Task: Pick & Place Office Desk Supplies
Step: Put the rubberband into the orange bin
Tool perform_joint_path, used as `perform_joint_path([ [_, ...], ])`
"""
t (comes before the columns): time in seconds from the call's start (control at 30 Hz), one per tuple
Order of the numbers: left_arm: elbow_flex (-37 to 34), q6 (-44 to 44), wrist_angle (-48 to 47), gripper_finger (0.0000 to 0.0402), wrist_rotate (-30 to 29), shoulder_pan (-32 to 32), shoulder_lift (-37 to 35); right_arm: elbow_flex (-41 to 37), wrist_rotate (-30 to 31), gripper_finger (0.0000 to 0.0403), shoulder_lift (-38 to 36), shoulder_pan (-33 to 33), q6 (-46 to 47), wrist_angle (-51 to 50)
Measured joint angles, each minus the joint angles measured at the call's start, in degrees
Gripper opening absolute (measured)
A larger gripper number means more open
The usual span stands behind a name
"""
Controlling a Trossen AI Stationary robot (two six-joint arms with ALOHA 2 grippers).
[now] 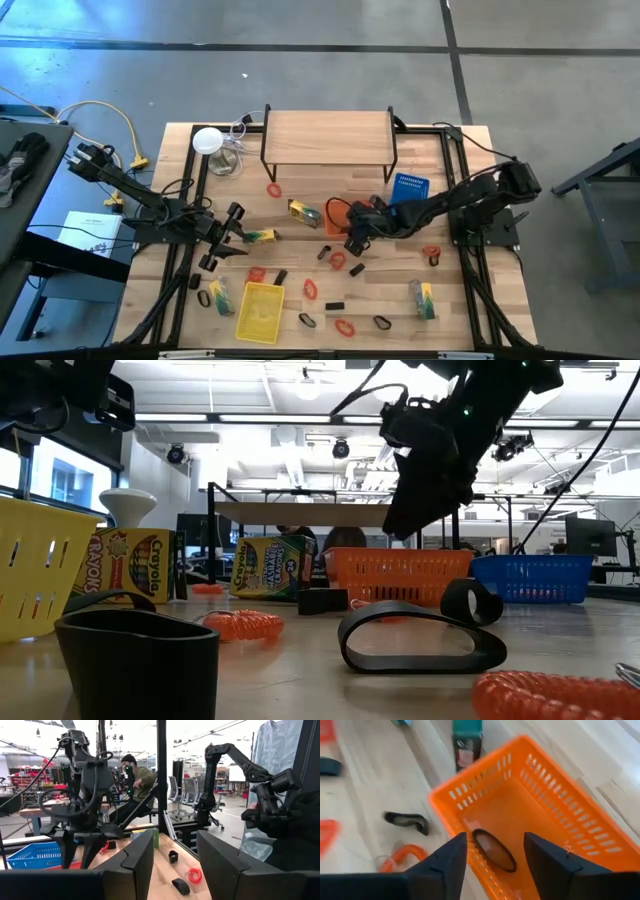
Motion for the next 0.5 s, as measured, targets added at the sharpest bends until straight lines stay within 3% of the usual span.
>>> perform_joint_path([
  [0.17, 0.0, -0.13, 0.01, 0.0145, -0.03, 0.0, 0.0, 0.07, -7.86, 0.02, -2.2, 0.26, -2.78, 5.62],
  [0.37, 0.0, -0.13, -0.05, 0.0145, -0.44, -0.01, 0.04, 0.09, -24.19, 0.0201, -2.91, 4.05, -13.42, 9.65],
  [0.5, 0.0, -0.83, -0.06, 0.0145, -0.42, 0.0, 0.04, 0.09, -24.9, 0.0201, -1.86, 8.2, -14.79, 6.28],
])
